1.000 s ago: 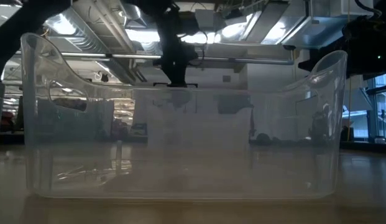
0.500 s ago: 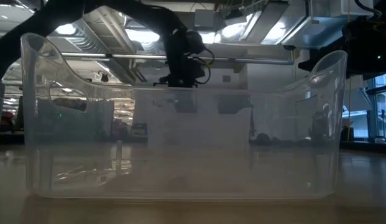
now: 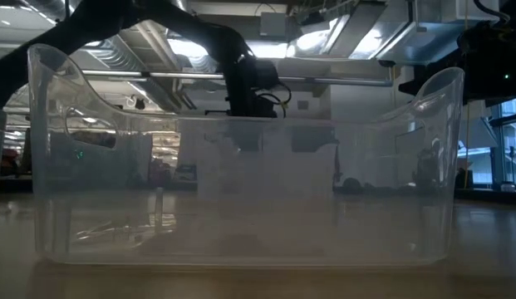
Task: Sort spices by type
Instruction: Put the top left black seasoning can into the white bin, then put the top right small brown seasoning bottle into the top transparent bin
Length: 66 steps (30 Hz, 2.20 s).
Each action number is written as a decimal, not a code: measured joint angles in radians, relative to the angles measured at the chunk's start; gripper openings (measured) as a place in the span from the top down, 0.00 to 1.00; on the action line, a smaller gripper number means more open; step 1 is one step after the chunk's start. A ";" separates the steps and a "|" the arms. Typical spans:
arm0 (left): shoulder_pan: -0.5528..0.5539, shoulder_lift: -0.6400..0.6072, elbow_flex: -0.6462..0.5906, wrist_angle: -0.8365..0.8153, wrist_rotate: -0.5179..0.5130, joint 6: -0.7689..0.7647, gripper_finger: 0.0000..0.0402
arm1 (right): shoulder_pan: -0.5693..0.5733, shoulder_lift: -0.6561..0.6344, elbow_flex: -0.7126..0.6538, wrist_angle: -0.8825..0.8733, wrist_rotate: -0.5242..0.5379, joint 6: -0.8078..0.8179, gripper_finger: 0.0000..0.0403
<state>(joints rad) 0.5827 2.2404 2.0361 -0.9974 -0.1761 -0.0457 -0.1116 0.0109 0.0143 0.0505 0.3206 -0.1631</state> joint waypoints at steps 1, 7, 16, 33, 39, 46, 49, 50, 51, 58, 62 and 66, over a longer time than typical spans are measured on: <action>0.000 0.007 0.000 0.000 0.000 0.003 0.68 | 0.000 0.000 0.000 -0.001 0.000 0.000 0.97; 0.000 0.027 0.000 0.004 0.001 0.023 0.68 | 0.000 0.000 0.000 -0.003 0.000 0.000 0.97; 0.005 0.029 0.000 -0.004 0.001 0.028 0.65 | 0.000 0.000 0.000 -0.003 0.000 0.000 0.97; 0.000 -0.046 0.002 -0.021 -0.003 0.033 0.49 | 0.000 0.000 0.000 -0.003 0.000 0.000 0.97; -0.052 -0.147 0.002 -0.069 -0.009 0.027 0.49 | 0.000 0.000 0.000 -0.002 0.000 0.000 0.97; -0.178 -0.227 0.002 -0.178 -0.049 -0.005 0.49 | 0.000 0.000 0.000 0.001 -0.017 0.001 0.97; -0.245 -0.253 0.002 -0.225 -0.090 -0.032 0.49 | 0.000 0.000 -0.001 0.012 -0.023 0.001 0.97; -0.268 -0.261 0.002 -0.240 -0.097 -0.042 0.49 | 0.000 0.000 -0.002 0.017 -0.025 0.001 0.97; -0.292 -0.270 0.002 -0.252 -0.103 -0.052 0.49 | 0.000 0.000 -0.002 0.022 -0.025 0.001 0.97; -0.469 -0.349 -0.037 -0.382 -0.158 -0.205 0.49 | 0.000 0.000 -0.002 0.067 -0.069 0.016 0.97; -0.577 -0.405 -0.059 -0.495 -0.216 -0.374 0.49 | 0.000 0.000 -0.002 0.072 -0.070 0.032 0.97; -0.693 -0.464 -0.109 -0.553 -0.256 -0.543 0.49 | 0.000 0.000 -0.002 0.073 -0.088 0.068 0.97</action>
<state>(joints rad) -0.1098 1.7767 1.9273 -1.5506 -0.4325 -0.5883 -0.1116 0.0109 0.0128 0.1230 0.2325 -0.0947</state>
